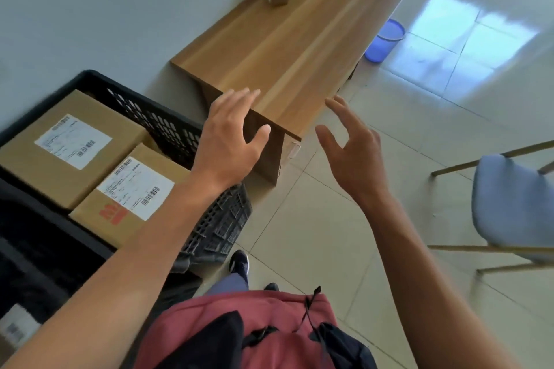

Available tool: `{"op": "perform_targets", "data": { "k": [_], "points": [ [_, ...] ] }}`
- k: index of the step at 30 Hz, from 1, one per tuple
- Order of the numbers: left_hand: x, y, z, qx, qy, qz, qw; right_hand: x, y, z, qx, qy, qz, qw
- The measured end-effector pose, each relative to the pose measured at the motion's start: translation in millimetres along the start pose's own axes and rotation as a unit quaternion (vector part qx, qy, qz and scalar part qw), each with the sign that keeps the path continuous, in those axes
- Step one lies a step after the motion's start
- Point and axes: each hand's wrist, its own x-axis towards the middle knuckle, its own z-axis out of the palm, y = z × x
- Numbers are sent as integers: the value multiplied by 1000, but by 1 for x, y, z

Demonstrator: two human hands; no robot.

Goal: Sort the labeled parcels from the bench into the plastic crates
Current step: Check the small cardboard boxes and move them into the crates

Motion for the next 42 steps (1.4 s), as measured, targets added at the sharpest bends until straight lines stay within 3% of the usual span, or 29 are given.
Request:
{"op": "perform_targets", "data": {
  "k": [12,27,42],
  "points": [
    [156,30,52,-116,-77,41,989,106,62,-47,-60,50,58,995],
    [325,64,117,-171,-171,92,966,242,115,-82,-65,101,117,986],
    [479,161,231,-161,-169,55,971,407,249,-179,-27,82,102,991]
  ]
}}
